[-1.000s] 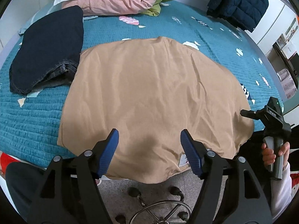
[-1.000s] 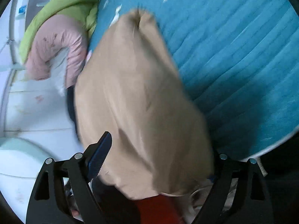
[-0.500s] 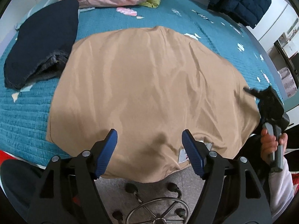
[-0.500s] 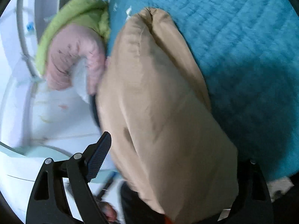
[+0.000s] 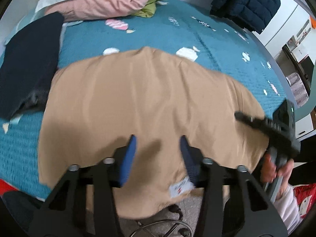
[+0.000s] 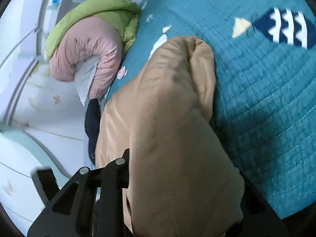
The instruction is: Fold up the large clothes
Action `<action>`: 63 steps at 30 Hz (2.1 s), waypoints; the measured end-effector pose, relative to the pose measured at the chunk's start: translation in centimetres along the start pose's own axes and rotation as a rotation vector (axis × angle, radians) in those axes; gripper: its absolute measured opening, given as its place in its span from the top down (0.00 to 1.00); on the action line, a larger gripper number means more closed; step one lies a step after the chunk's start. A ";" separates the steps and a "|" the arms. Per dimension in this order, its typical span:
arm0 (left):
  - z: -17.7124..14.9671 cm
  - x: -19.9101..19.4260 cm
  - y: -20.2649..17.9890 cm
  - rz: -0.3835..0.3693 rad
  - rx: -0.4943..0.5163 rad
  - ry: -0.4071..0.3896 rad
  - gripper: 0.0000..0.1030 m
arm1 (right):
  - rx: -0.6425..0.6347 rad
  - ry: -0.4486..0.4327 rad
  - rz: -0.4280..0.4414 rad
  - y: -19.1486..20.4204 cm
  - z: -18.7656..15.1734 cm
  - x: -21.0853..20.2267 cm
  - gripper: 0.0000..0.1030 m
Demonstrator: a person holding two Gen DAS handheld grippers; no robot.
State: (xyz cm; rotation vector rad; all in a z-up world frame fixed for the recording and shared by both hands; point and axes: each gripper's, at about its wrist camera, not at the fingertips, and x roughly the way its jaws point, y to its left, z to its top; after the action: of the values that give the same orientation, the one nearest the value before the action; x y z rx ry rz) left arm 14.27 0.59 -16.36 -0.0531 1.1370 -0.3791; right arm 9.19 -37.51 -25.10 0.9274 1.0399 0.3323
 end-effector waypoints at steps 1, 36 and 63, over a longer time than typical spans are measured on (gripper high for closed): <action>1.0 0.1 -0.4 -0.004 0.004 -0.010 0.67 | -0.016 -0.005 -0.015 0.3 0.0 0.2 0.73; 5.6 11.2 0.2 0.184 -0.178 0.113 0.90 | -0.218 0.046 -0.199 1.8 -0.2 3.8 0.66; -4.3 6.8 -1.6 0.124 -0.078 0.261 0.91 | -0.175 0.056 -0.218 1.1 -0.6 4.4 0.61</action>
State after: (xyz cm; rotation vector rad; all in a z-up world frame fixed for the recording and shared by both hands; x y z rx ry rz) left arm 12.47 -2.50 -23.80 -0.0017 1.4061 -0.2351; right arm 11.10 -33.80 -26.95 0.6438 1.1328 0.2633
